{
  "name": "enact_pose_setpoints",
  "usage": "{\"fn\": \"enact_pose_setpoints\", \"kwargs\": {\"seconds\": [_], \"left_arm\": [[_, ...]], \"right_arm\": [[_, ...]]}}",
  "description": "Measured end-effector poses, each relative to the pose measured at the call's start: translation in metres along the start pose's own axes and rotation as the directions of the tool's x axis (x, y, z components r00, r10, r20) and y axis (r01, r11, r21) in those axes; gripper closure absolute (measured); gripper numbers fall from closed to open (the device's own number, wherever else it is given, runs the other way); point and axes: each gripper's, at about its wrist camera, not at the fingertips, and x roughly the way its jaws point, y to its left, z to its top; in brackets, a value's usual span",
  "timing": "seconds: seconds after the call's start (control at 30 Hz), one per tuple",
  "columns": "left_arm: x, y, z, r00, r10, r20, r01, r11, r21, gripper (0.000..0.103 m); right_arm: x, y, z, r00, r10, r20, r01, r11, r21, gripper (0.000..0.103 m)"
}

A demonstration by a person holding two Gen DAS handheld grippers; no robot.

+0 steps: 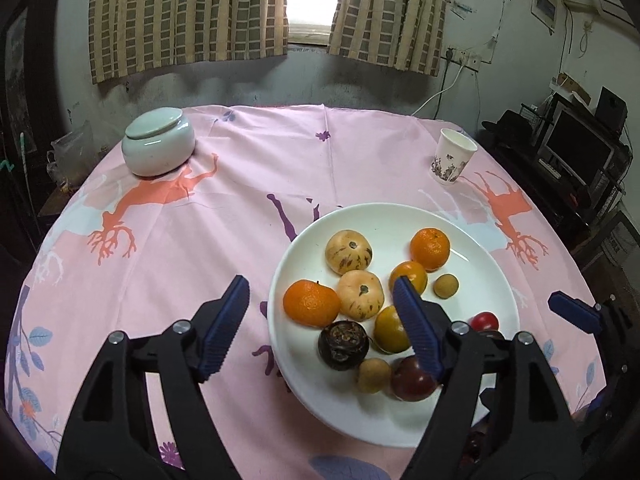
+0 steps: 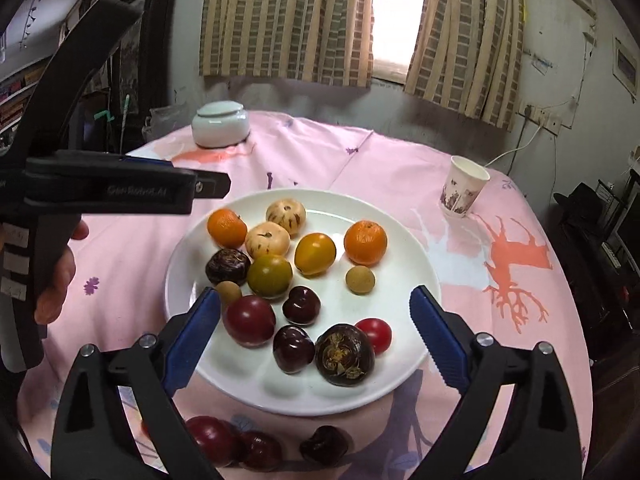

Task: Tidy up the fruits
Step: 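Place the orange on the plate with the left tool while the right tool places the plum, then grasp a red tomato with the left tool while the right tool grasps a dark plum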

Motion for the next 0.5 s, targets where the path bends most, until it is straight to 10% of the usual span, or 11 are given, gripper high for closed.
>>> {"fn": "enact_pose_setpoints", "kwargs": {"seconds": [0.5], "left_arm": [[-0.073,-0.019,-0.079,0.999,-0.014,0.034,0.014,1.0,-0.01,0.002]], "right_arm": [[-0.088,-0.003,-0.053,1.0,0.015,0.018,-0.017,0.995,0.097,0.001]]}}
